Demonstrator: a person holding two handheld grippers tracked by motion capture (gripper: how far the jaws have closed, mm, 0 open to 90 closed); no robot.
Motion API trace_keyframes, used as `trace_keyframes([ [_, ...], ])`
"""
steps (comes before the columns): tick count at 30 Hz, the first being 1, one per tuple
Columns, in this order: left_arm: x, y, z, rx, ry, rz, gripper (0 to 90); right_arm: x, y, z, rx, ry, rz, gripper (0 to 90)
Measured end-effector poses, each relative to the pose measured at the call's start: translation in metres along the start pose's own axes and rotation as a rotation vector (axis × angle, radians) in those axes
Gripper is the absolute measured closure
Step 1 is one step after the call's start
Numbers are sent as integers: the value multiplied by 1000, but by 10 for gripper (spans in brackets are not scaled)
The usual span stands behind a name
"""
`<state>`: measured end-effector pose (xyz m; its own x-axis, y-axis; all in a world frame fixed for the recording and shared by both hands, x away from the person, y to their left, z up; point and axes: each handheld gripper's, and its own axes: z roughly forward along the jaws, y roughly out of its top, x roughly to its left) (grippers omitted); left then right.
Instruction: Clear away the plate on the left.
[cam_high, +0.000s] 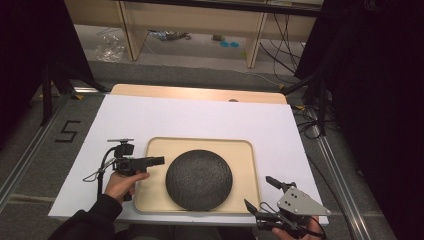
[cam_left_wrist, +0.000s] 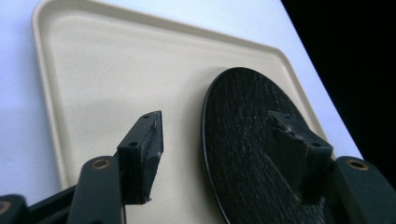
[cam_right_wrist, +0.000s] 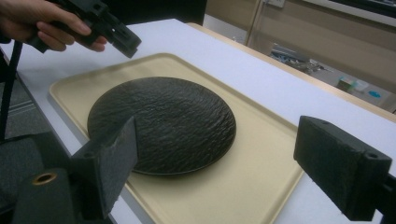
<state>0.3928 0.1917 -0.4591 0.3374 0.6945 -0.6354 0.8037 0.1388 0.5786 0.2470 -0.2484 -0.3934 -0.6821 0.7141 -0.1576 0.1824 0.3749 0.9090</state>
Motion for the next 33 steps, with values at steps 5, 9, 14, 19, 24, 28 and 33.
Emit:
trace_keyframes([
  [5, -2, 0, -14, -37, -49, -6, 331, -3, -2, 2, 2, 1, 14, 154],
  [9, -2, -2, -21, -52, -51, 2, 316, -4, -2, 1, 0, 4, 18, 154],
  [14, -4, -4, -28, -56, -49, 25, 308, -4, -1, 3, 10, 9, 6, 154],
  [19, -4, -5, -33, -61, -58, 52, 294, -3, -1, 4, 11, 12, 15, 154],
  [24, -9, -6, -40, -84, -80, 108, 269, -2, -1, 2, 10, 9, 9, 154],
  [28, -12, -7, -45, -96, -91, 134, 259, -1, 0, 3, 10, 9, 0, 154],
  [33, -14, -9, -53, -113, -81, 161, 255, 0, 1, 4, 16, 10, 1, 154],
])
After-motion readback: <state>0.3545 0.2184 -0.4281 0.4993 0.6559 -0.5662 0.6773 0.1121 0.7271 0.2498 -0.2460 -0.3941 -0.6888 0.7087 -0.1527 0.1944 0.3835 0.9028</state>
